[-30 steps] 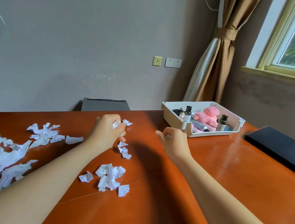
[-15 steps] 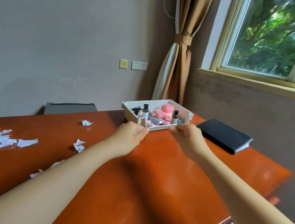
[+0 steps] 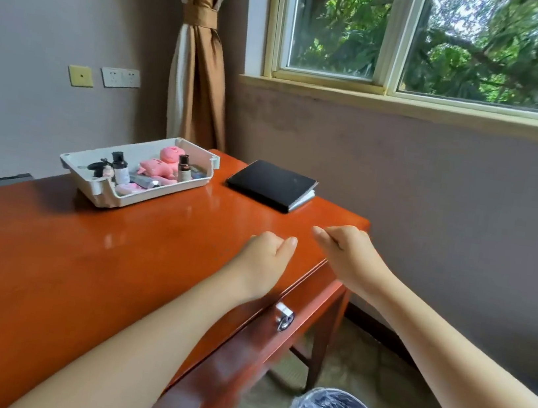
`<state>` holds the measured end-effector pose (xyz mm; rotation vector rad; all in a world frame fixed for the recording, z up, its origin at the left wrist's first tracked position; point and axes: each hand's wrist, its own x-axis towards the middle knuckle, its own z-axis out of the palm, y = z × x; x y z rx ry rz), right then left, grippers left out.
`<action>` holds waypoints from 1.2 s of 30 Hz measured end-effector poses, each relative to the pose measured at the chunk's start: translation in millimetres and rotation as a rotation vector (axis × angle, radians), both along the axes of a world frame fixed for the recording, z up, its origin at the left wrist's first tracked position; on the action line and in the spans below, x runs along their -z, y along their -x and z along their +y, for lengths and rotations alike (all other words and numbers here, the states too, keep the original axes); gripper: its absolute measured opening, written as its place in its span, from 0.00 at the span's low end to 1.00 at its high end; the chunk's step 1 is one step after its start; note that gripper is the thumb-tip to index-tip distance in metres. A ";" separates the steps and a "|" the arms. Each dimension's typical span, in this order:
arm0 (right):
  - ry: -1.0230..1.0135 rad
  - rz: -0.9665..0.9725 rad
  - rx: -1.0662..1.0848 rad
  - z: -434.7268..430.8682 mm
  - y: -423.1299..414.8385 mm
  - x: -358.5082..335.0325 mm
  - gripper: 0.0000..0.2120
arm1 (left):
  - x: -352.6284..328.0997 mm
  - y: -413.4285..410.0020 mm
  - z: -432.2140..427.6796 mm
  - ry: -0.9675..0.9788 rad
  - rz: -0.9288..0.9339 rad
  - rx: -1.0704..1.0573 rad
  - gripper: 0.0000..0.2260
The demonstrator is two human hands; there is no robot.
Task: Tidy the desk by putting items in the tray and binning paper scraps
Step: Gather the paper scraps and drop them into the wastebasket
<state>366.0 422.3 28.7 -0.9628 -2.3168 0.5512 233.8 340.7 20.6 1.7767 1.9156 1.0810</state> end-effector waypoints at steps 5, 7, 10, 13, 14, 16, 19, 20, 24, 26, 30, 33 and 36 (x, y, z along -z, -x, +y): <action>0.106 0.016 0.142 20.5 -56.7 42.5 0.24 | 37.4 -58.8 35.7 0.074 0.016 0.100 0.24; 0.158 0.001 0.195 30.5 -76.2 66.5 0.23 | 56.9 -79.7 45.0 0.114 0.025 0.121 0.25; 0.230 -0.044 0.248 43.2 -100.1 105.2 0.23 | 91.8 -103.5 60.5 0.208 0.007 0.128 0.24; 0.315 -0.063 0.275 51.7 -116.6 143.8 0.23 | 128.8 -121.0 75.7 0.318 -0.034 0.106 0.23; 0.339 -0.074 0.284 54.6 -120.7 157.4 0.23 | 141.3 -127.1 79.6 0.350 -0.038 0.101 0.23; 0.384 -0.098 0.311 59.7 -127.4 184.5 0.24 | 166.4 -139.2 85.9 0.417 -0.037 0.088 0.22; 0.473 -0.099 0.372 67.1 -135.5 224.8 0.24 | 208.6 -153.0 95.9 0.501 -0.027 0.041 0.20; 0.516 -0.091 0.399 69.9 -137.5 238.9 0.23 | 222.3 -156.2 99.3 0.527 -0.017 0.034 0.19; 0.666 -0.094 0.500 80.2 -142.0 292.8 0.20 | 270.6 -163.1 114.9 0.629 0.025 0.044 0.14; 0.721 -0.115 0.519 84.7 -141.8 316.4 0.19 | 292.8 -163.6 120.9 0.680 0.055 0.077 0.12; 0.829 -0.137 0.547 93.9 -139.4 353.7 0.16 | 332.5 -164.4 131.9 0.777 0.115 0.130 0.13; 0.904 -0.154 0.567 99.1 -136.1 378.1 0.12 | 357.0 -167.1 139.3 0.841 0.083 0.165 0.12; 0.966 -0.152 0.556 98.8 -133.6 396.2 0.12 | 377.6 -165.7 140.5 0.848 0.128 0.192 0.12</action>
